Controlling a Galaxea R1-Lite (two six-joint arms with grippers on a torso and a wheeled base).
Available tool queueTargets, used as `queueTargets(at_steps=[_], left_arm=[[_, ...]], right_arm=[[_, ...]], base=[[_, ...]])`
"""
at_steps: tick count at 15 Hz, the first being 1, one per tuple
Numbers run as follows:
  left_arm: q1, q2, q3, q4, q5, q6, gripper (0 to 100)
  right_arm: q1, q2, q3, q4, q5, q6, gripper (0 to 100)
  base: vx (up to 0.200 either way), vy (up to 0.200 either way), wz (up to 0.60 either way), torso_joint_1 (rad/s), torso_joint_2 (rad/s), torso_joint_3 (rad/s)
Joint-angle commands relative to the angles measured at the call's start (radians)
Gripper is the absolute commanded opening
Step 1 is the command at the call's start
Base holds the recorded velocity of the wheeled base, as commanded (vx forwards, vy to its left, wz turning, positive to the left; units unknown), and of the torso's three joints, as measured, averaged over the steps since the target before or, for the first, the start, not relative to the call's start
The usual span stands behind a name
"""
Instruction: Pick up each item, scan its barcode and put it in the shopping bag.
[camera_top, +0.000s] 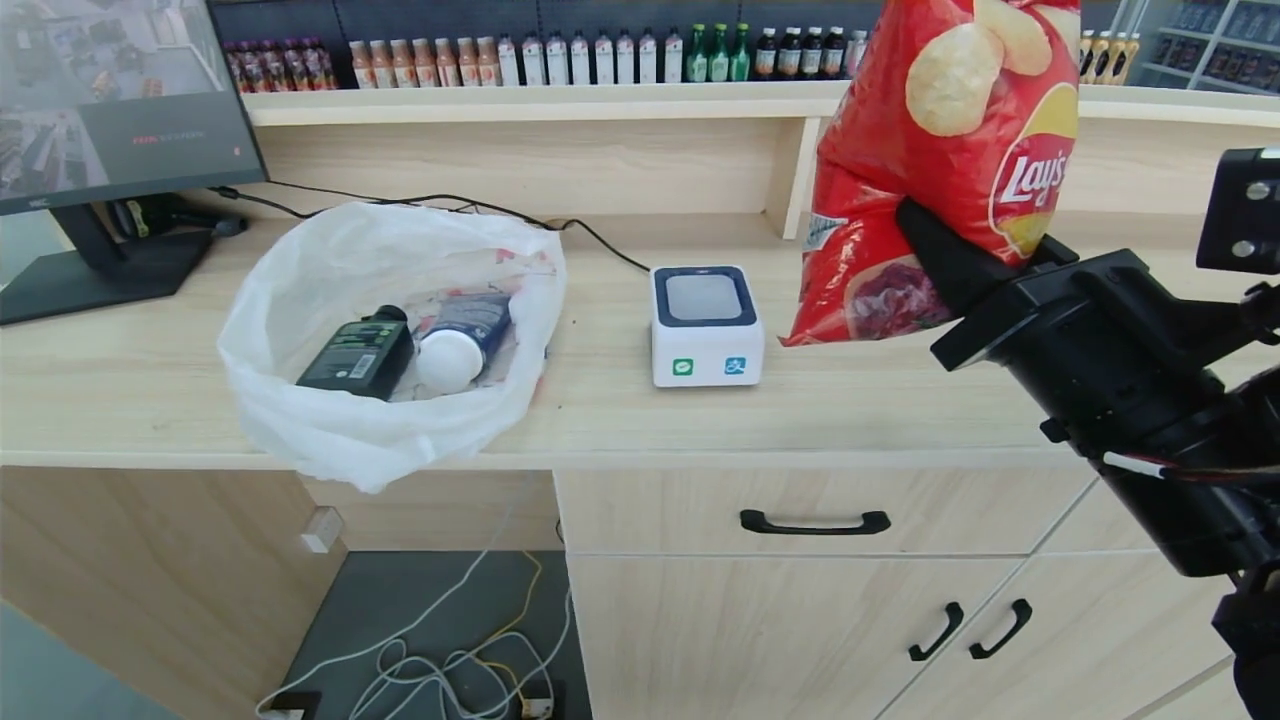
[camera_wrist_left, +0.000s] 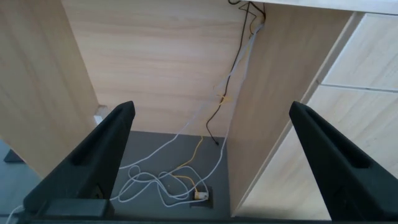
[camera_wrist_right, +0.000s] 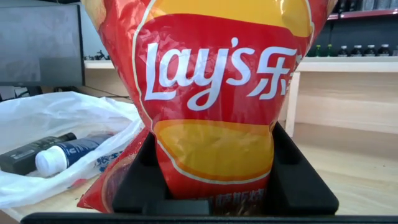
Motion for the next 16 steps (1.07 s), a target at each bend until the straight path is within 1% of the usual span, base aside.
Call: queueTargets(at_steps=[1, 6, 11, 16], left_arm=[[0.0, 0.0, 0.0, 0.0, 0.0, 0.0, 100], [0.0, 0.0, 0.0, 0.0, 0.0, 0.001, 100], [0.0, 0.0, 0.0, 0.0, 0.0, 0.004, 100], [0.0, 0.0, 0.0, 0.0, 0.0, 0.004, 100]], right_arm=[[0.001, 0.004, 0.0, -0.001, 0.0, 0.0, 0], [0.001, 0.015, 0.003, -0.002, -0.004, 0.023, 0], [0.001, 0.016, -0.002, -0.004, -0.006, 0.018, 0], [0.01, -0.028, 0.084, -0.01, -0.008, -0.006, 0]], base=[[0.0, 0.2, 0.0, 0.002, 0.0, -0.002], [0.0, 0.2, 0.0, 0.003, 0.0, 0.002], [0.0, 0.0, 0.0, 0.0, 0.0, 0.0], [0.0, 0.0, 0.0, 0.0, 0.0, 0.0]])
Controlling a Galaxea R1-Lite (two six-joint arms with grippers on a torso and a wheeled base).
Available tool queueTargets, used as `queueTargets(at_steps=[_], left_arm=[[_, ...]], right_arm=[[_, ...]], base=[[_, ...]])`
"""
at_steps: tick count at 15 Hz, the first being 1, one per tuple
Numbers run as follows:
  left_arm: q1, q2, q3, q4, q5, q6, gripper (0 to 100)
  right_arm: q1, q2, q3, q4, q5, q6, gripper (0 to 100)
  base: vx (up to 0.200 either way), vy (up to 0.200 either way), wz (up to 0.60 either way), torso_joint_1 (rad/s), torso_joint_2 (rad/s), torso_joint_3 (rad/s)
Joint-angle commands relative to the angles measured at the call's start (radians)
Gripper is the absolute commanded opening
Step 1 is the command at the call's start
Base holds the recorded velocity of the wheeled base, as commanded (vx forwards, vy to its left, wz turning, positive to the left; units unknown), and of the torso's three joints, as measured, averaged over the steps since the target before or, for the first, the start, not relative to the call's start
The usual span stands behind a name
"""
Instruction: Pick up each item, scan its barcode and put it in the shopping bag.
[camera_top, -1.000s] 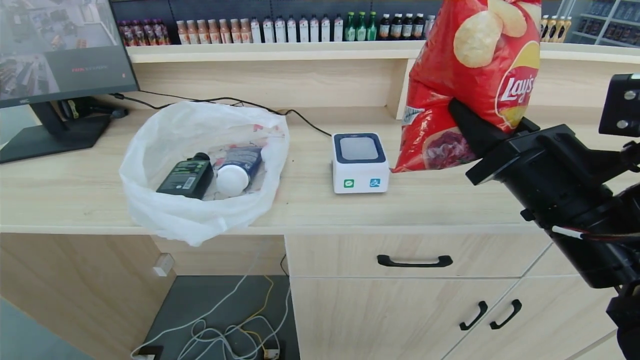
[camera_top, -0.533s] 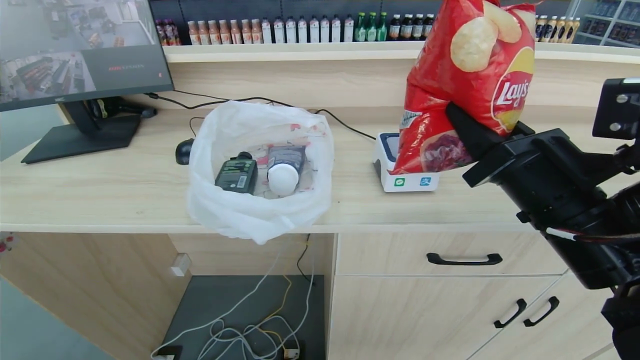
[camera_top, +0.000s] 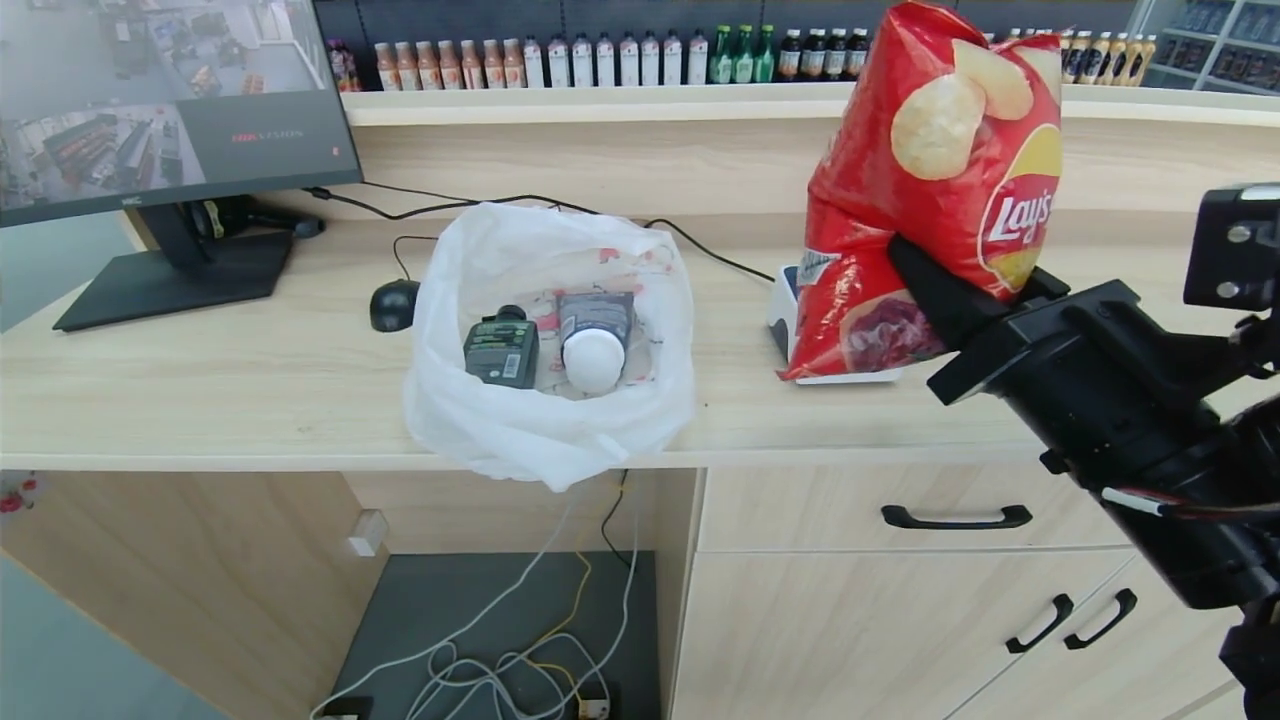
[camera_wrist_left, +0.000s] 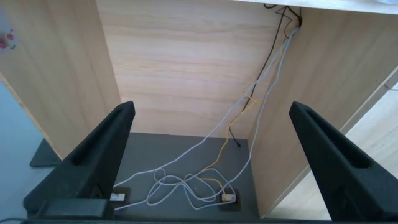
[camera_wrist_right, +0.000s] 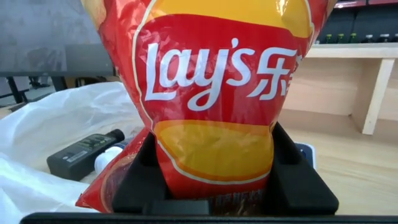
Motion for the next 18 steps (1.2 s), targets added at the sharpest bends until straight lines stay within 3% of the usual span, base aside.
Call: queueTargets(at_steps=[1, 5, 9, 18], left_arm=[[0.0, 0.0, 0.0, 0.0, 0.0, 0.0, 100], [0.0, 0.0, 0.0, 0.0, 0.0, 0.0, 100], [0.0, 0.0, 0.0, 0.0, 0.0, 0.0, 100], [0.0, 0.0, 0.0, 0.0, 0.0, 0.0, 100]], right_arm=[[0.003, -0.025, 0.014, -0.001, -0.002, -0.004, 0], [0.06, -0.06, -0.002, 0.063, -0.068, -0.039, 0], [0.082, -0.189, -0.121, 0.445, -0.2, -0.139, 0], [0.095, -0.147, -0.295, 0.591, -0.301, -0.506, 0]], base=[[0.0, 0.0, 0.0, 0.0, 0.0, 0.0], [0.0, 0.0, 0.0, 0.0, 0.0, 0.0], [0.0, 0.0, 0.0, 0.0, 0.0, 0.0], [0.0, 0.0, 0.0, 0.0, 0.0, 0.0]])
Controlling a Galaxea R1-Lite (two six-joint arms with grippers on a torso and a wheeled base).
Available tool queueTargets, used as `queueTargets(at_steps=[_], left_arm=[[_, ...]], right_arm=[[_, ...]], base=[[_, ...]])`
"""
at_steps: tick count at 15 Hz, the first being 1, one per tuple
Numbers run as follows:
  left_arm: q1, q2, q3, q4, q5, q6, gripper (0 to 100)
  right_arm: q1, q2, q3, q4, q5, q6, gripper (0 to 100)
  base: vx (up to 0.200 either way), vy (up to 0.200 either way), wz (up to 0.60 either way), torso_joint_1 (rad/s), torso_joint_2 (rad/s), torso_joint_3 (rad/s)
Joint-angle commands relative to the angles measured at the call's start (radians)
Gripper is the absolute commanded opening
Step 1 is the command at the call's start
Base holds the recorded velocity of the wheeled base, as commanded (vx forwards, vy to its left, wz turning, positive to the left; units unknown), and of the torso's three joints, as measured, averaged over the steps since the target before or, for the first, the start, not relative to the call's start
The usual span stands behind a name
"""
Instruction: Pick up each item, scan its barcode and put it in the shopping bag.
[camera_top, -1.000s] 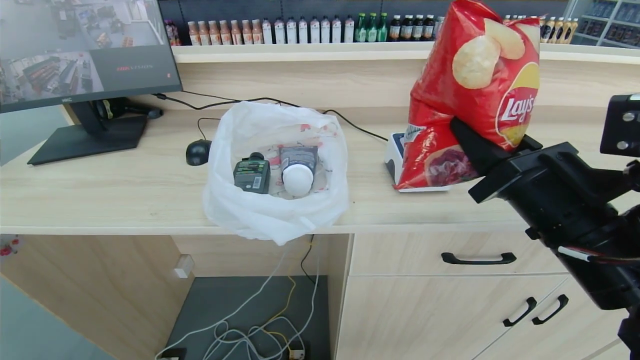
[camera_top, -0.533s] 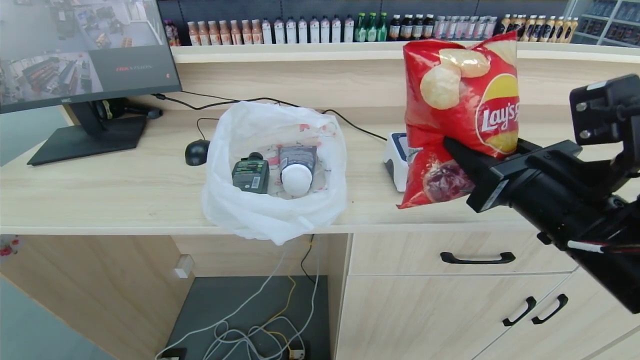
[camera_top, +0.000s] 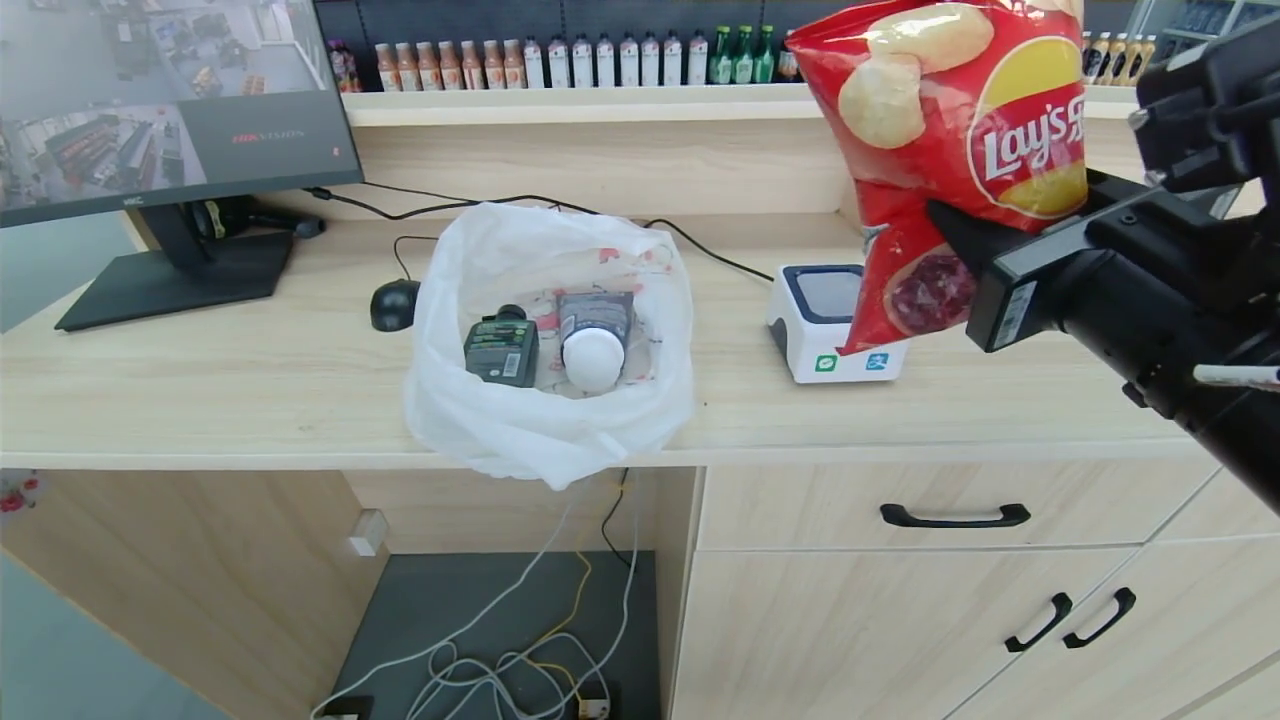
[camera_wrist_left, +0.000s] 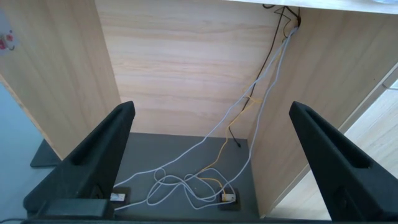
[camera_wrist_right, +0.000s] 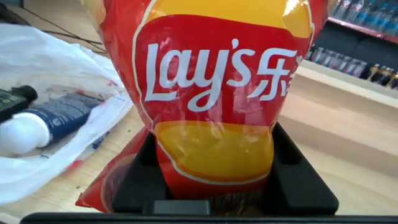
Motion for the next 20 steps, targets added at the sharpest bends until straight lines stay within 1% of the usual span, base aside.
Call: queueTargets(at_steps=[1, 6, 8, 10, 12, 13, 20], left_arm=[[0.0, 0.0, 0.0, 0.0, 0.0, -0.001, 100], [0.0, 0.0, 0.0, 0.0, 0.0, -0.001, 100], [0.0, 0.0, 0.0, 0.0, 0.0, -0.001, 100], [0.0, 0.0, 0.0, 0.0, 0.0, -0.001, 100], [-0.001, 0.0, 0.0, 0.0, 0.0, -0.001, 100], [0.0, 0.0, 0.0, 0.0, 0.0, -0.001, 100], [0.0, 0.0, 0.0, 0.0, 0.0, -0.001, 100]], right_arm=[[0.001, 0.033, -0.03, 0.009, -0.001, -0.042, 0], [-0.002, 0.073, -0.032, 0.009, 0.008, -0.093, 0], [-0.033, 0.09, -0.033, 0.009, 0.056, -0.117, 0], [-0.087, 0.108, -0.03, 0.0, 0.111, -0.114, 0], [-0.105, 0.115, -0.038, 0.0, 0.126, -0.113, 0], [-0.116, 0.131, -0.042, 0.0, 0.152, -0.106, 0], [-0.127, 0.181, -0.046, 0.0, 0.16, -0.056, 0]], base=[[0.0, 0.0, 0.0, 0.0, 0.0, 0.0], [0.0, 0.0, 0.0, 0.0, 0.0, 0.0], [0.0, 0.0, 0.0, 0.0, 0.0, 0.0], [0.0, 0.0, 0.0, 0.0, 0.0, 0.0], [0.0, 0.0, 0.0, 0.0, 0.0, 0.0], [0.0, 0.0, 0.0, 0.0, 0.0, 0.0], [0.0, 0.0, 0.0, 0.0, 0.0, 0.0]])
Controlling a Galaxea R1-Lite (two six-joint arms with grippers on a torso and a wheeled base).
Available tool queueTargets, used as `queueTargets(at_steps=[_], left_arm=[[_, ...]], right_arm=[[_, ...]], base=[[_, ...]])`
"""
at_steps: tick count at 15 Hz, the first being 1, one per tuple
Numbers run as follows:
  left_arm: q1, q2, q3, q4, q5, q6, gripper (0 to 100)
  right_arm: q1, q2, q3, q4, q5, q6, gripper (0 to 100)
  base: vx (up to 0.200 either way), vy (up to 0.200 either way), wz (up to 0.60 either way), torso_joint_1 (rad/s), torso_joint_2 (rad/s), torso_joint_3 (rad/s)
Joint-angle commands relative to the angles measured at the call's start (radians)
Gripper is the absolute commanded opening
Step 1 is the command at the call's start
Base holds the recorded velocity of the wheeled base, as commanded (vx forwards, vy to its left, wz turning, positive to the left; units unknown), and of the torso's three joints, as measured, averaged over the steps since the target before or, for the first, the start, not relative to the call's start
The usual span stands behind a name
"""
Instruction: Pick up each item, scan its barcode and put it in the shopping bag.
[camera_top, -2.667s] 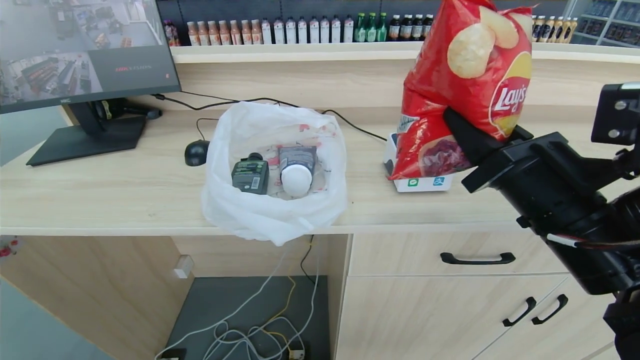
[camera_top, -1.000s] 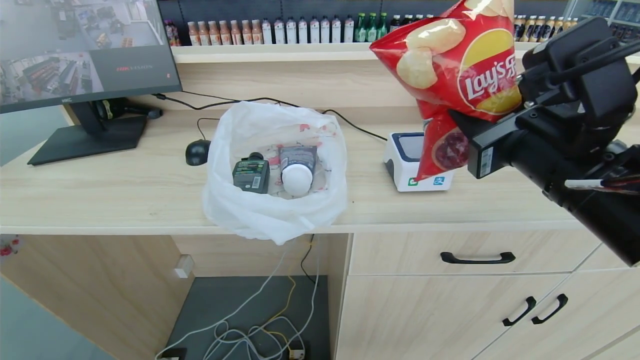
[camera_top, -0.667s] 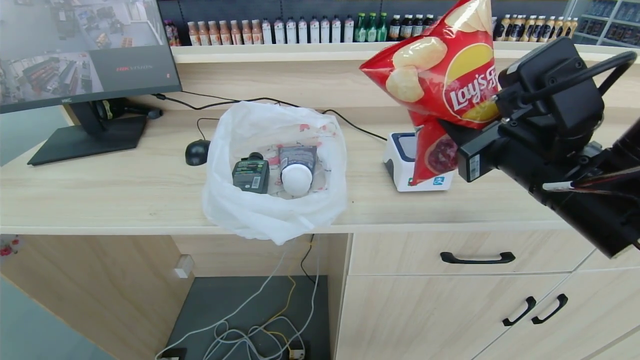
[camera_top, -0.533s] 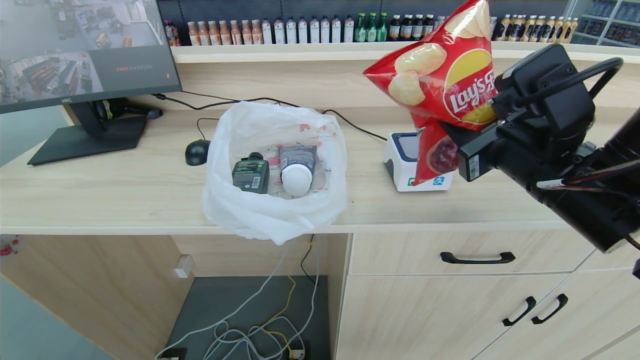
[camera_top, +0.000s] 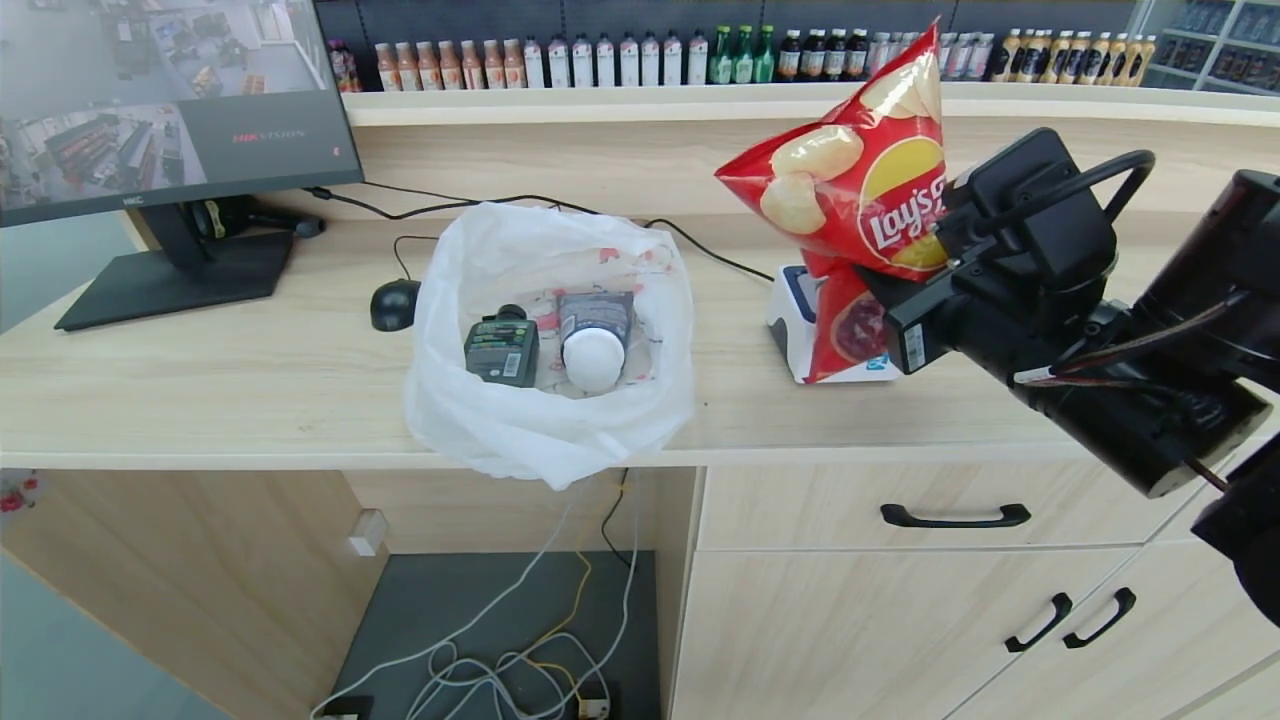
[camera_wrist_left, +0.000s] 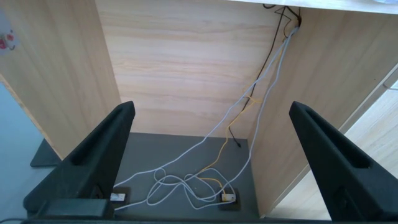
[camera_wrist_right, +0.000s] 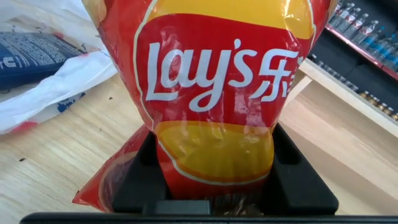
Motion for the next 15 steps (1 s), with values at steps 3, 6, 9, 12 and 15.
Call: queueTargets(at_steps=[3, 6, 9, 12, 15], left_arm=[[0.0, 0.0, 0.0, 0.0, 0.0, 0.0, 100], [0.0, 0.0, 0.0, 0.0, 0.0, 0.0, 100], [0.0, 0.0, 0.0, 0.0, 0.0, 0.0, 100], [0.0, 0.0, 0.0, 0.0, 0.0, 0.0, 100], [0.0, 0.0, 0.0, 0.0, 0.0, 0.0, 100]], right_arm=[[-0.003, 0.017, -0.01, 0.0, -0.001, -0.005, 0], [-0.014, 0.021, 0.003, -0.007, -0.003, -0.001, 0], [-0.023, 0.028, 0.011, -0.019, -0.006, 0.004, 0], [-0.035, 0.028, 0.016, -0.034, -0.006, 0.007, 0], [-0.041, 0.029, 0.02, -0.045, -0.006, 0.008, 0]], base=[[0.0, 0.0, 0.0, 0.0, 0.0, 0.0], [0.0, 0.0, 0.0, 0.0, 0.0, 0.0], [0.0, 0.0, 0.0, 0.0, 0.0, 0.0], [0.0, 0.0, 0.0, 0.0, 0.0, 0.0], [0.0, 0.0, 0.0, 0.0, 0.0, 0.0]])
